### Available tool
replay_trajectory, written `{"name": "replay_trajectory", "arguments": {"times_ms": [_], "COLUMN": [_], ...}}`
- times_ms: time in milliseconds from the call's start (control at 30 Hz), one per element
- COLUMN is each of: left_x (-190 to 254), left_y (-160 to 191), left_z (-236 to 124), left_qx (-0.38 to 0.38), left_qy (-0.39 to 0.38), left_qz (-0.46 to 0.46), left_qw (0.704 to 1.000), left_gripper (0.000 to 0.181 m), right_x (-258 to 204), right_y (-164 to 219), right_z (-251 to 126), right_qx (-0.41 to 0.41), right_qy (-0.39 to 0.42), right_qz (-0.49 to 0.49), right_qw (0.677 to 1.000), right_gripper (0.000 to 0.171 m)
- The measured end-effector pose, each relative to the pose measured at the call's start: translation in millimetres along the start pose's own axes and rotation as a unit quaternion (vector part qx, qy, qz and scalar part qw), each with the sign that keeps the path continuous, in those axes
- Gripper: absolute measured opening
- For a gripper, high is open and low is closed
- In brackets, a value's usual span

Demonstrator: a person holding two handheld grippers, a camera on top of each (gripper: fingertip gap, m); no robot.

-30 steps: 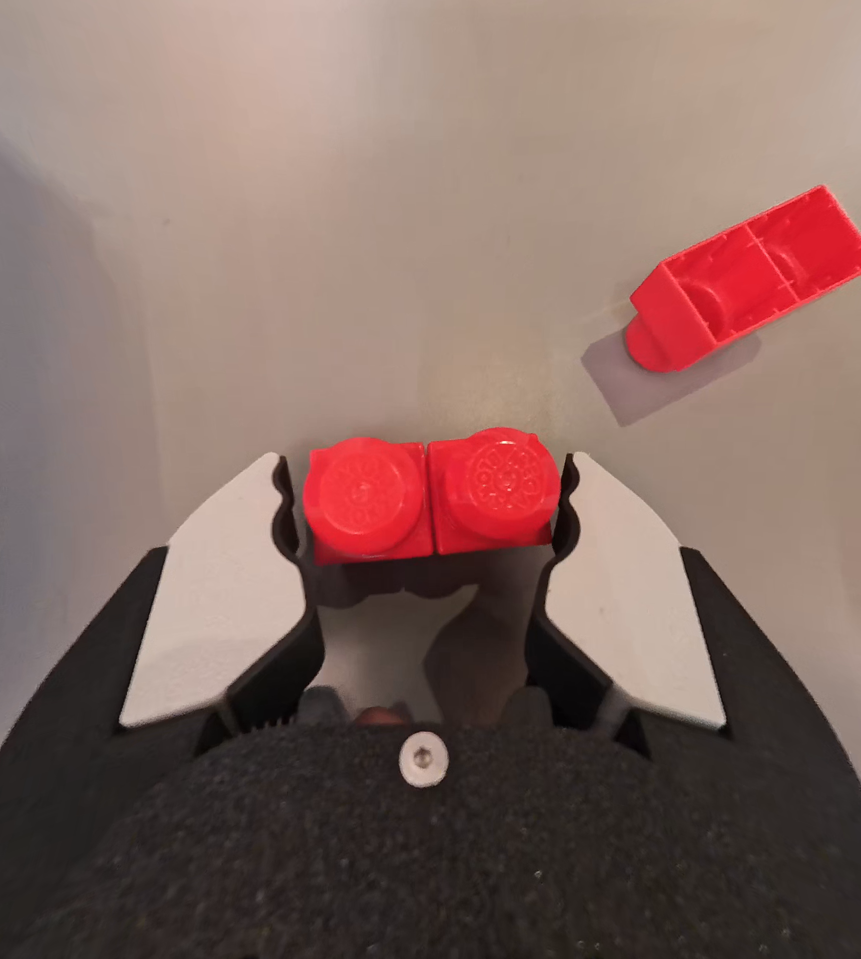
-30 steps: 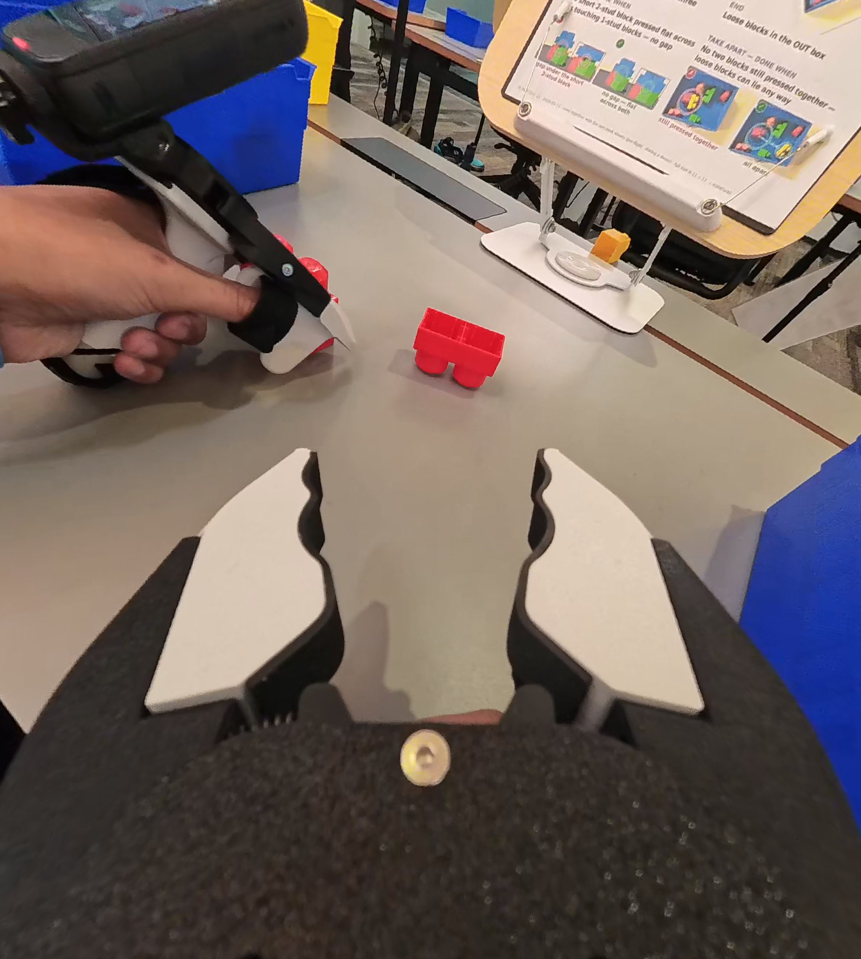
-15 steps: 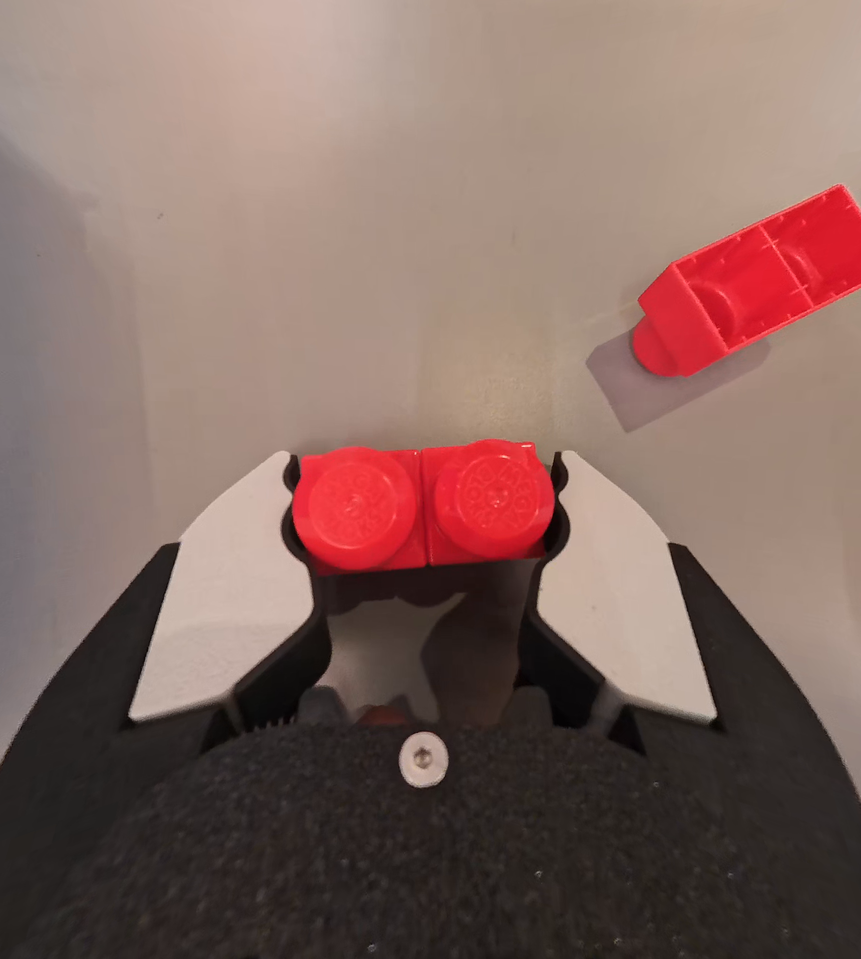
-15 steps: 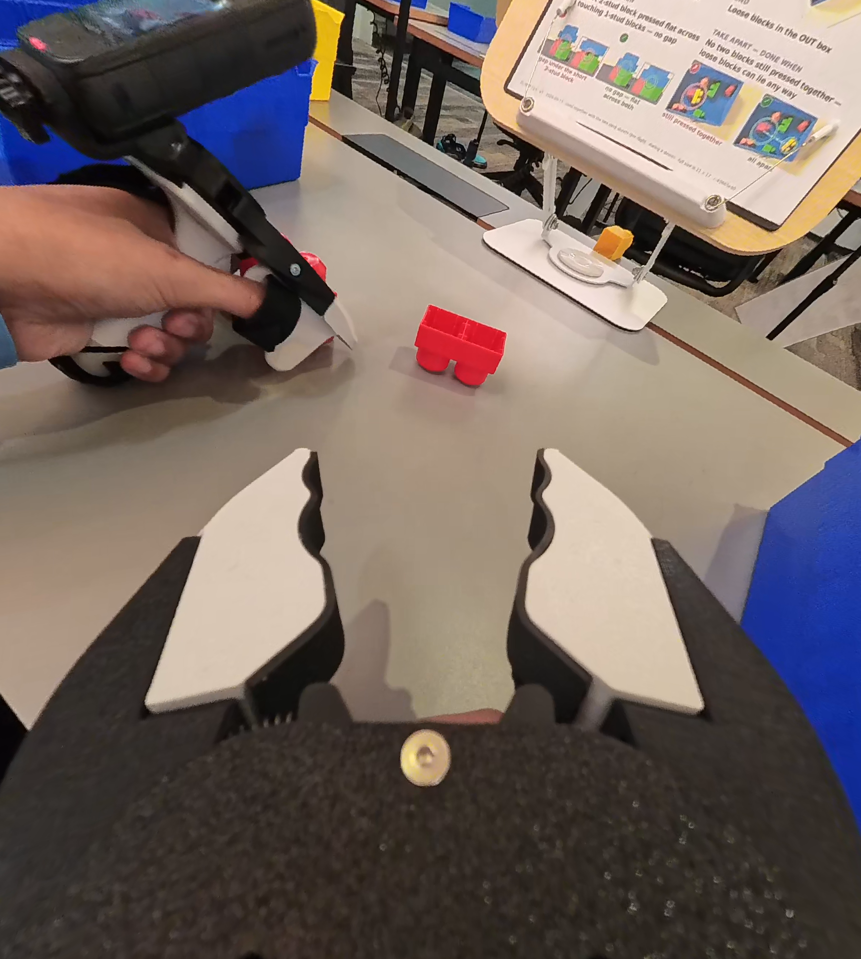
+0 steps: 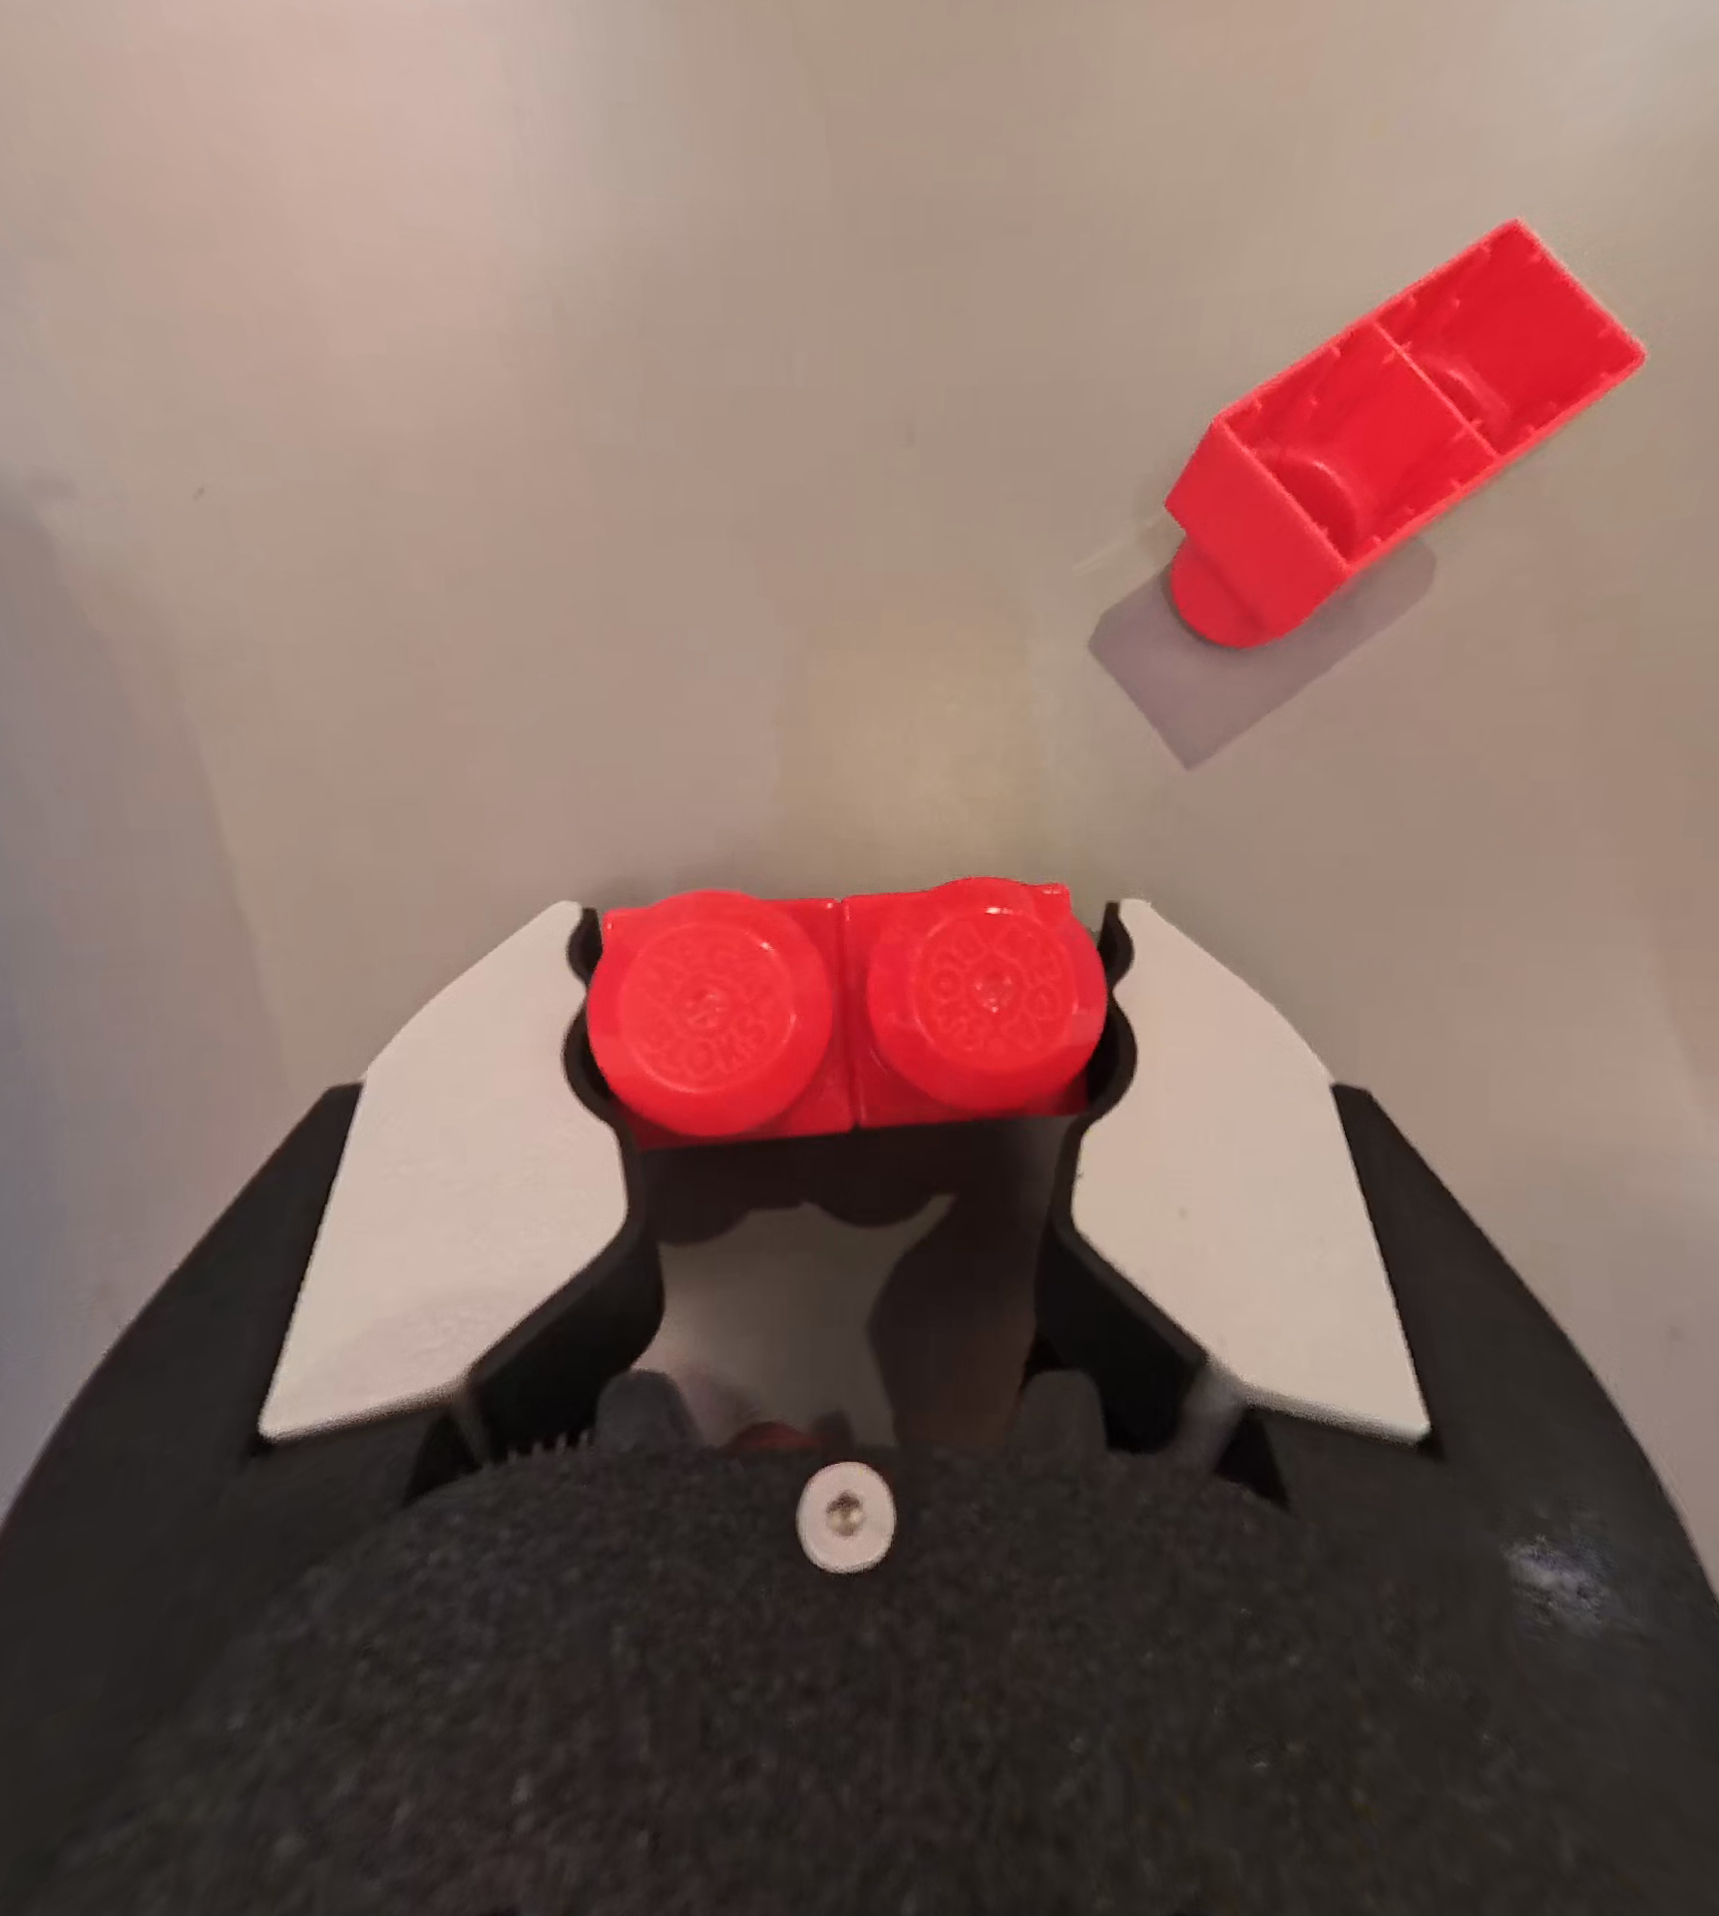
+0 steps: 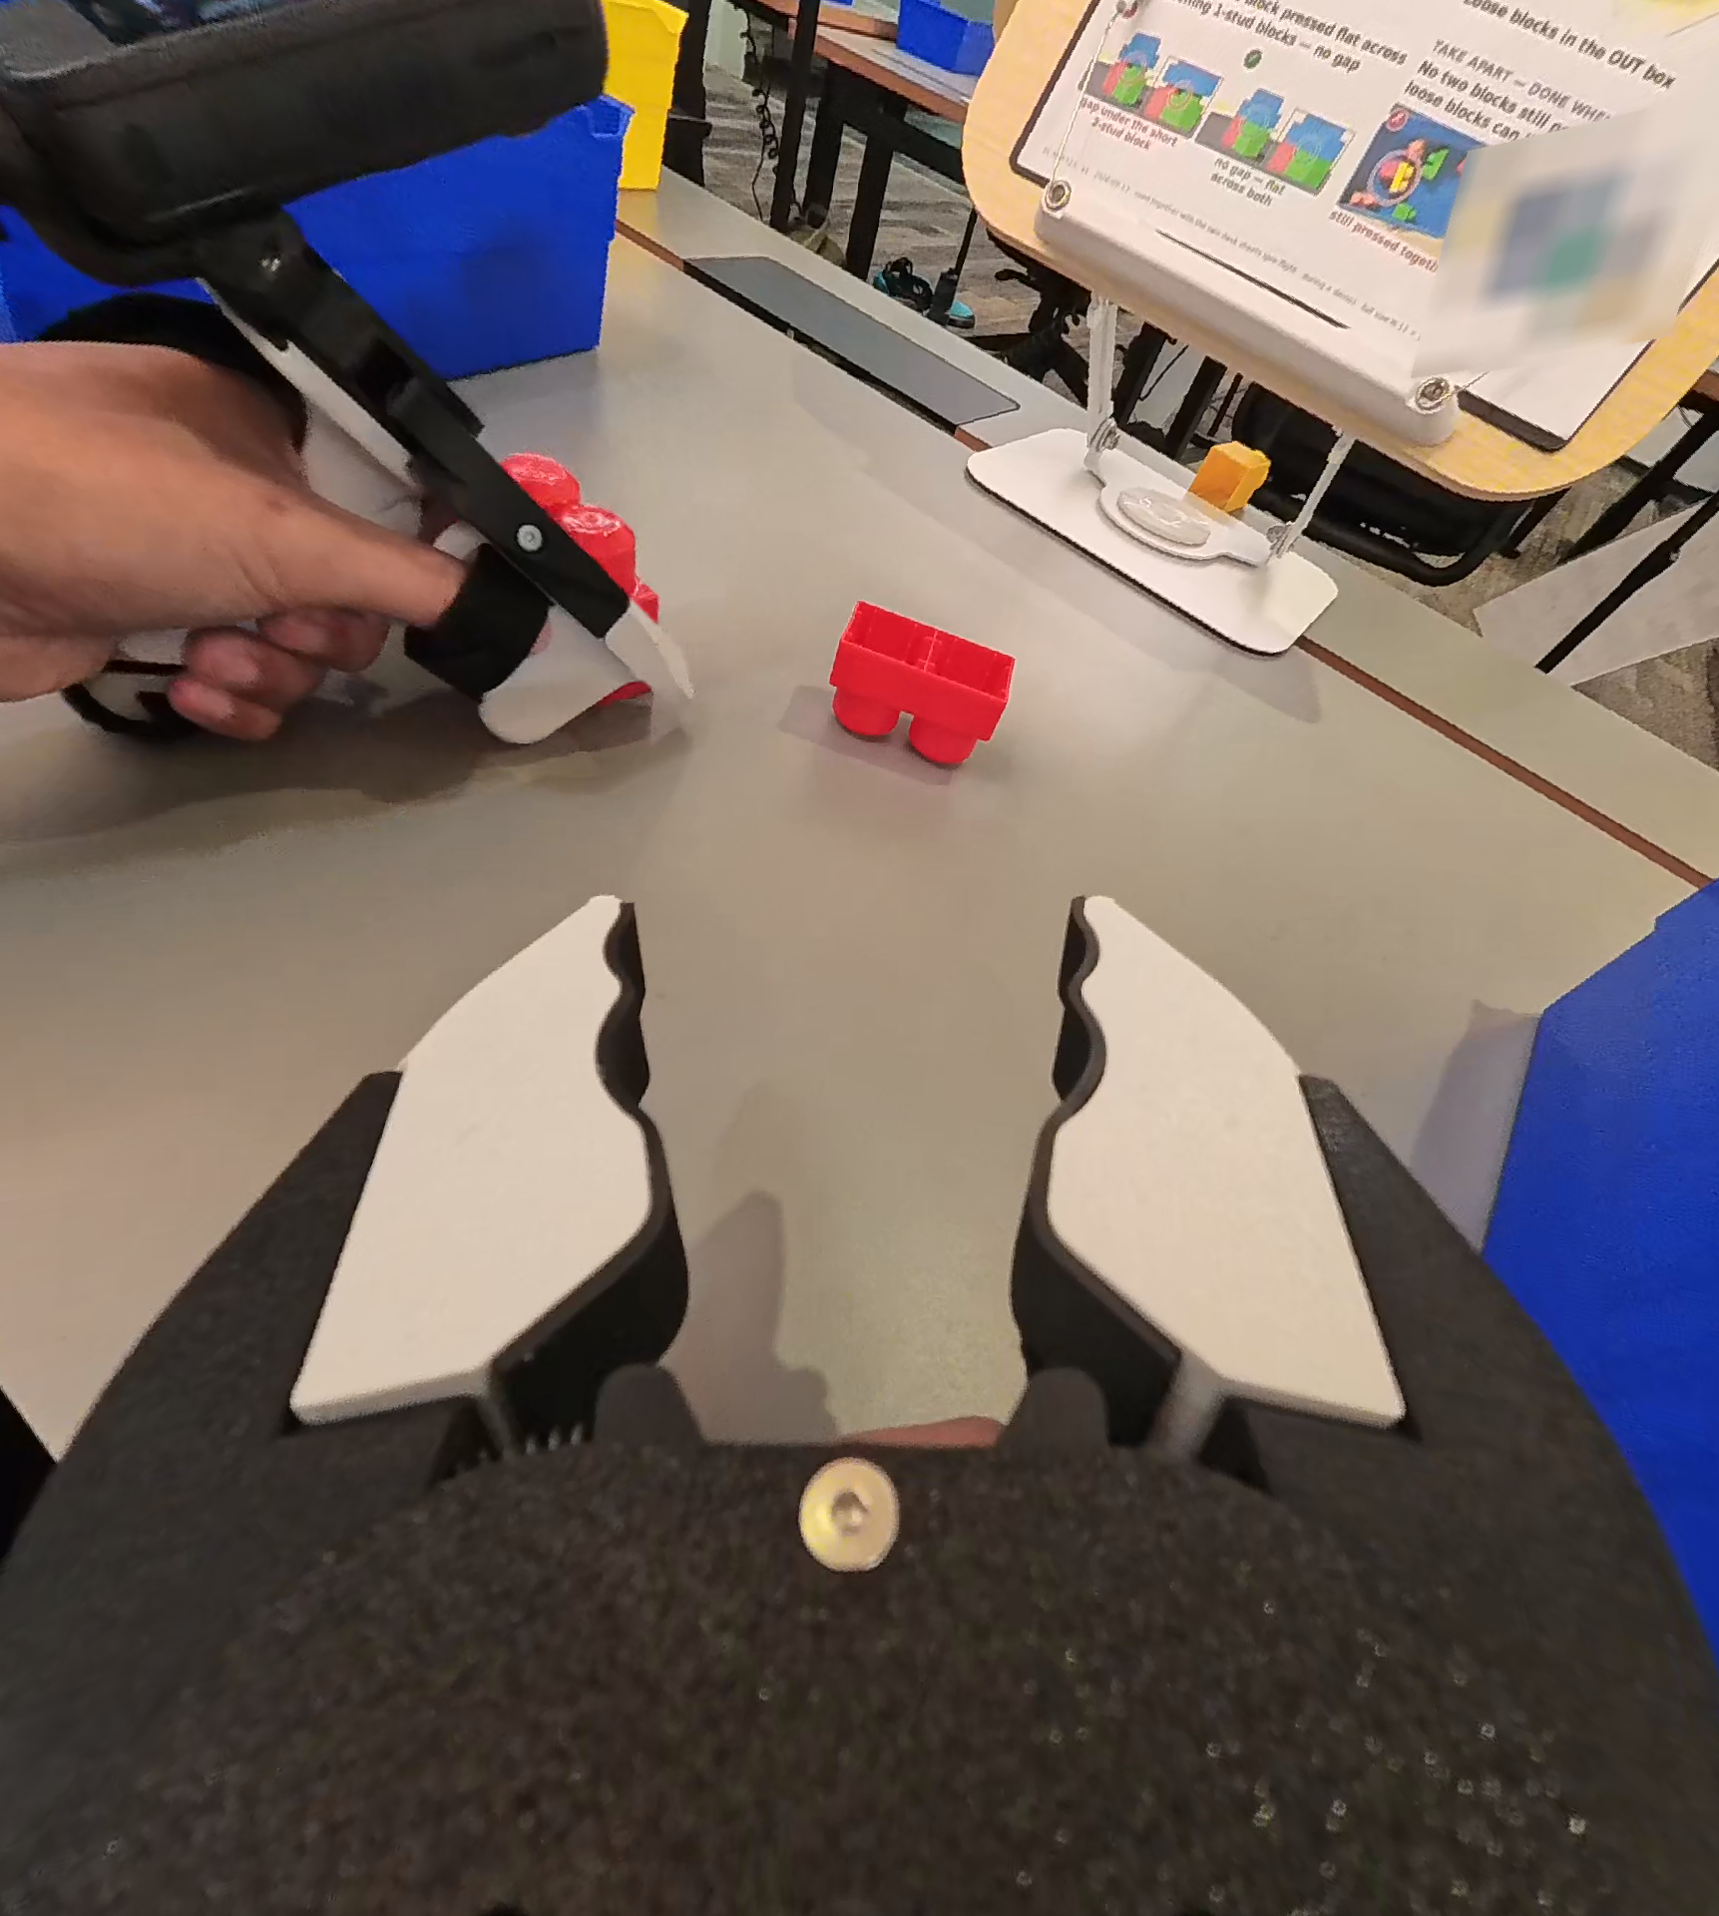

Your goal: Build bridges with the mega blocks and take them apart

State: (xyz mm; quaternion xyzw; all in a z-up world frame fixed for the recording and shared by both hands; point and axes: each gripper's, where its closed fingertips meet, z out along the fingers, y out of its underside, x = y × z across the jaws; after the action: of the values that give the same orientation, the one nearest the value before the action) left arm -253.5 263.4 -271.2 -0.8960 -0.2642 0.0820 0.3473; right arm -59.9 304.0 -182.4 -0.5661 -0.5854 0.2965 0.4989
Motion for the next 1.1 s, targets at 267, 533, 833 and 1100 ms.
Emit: {"name": "replay_trajectory", "arguments": {"times_ms": [267, 533, 833, 1100], "left_x": [20.8, 49.0, 67.5, 60.6], "left_y": [3.6, 21.0, 34.1, 38.1], "left_z": [-27.3, -63.5, -104.0, -108.5], "left_qx": [0.034, 0.053, 0.081, 0.089], "left_qy": [0.074, 0.116, 0.176, 0.160], "left_qz": [0.085, 0.170, 0.212, 0.227], "left_qw": [0.993, 0.977, 0.958, 0.957], "left_gripper": [0.089, 0.089, 0.088, 0.089], "right_x": [1.7, -3.4, -1.9, -14.6], "right_y": [1.0, 0.9, -7.3, -27.6], "right_z": [0.2, 2.6, 10.6, 26.3], "right_qx": [-0.003, -0.012, -0.017, 0.007], "right_qy": [0.004, 0.002, -0.031, -0.066], "right_qz": [-0.001, -0.012, 0.035, 0.052], "right_qw": [1.000, 1.000, 0.999, 0.996], "right_gripper": [0.077, 0.076, 0.075, 0.073]}}
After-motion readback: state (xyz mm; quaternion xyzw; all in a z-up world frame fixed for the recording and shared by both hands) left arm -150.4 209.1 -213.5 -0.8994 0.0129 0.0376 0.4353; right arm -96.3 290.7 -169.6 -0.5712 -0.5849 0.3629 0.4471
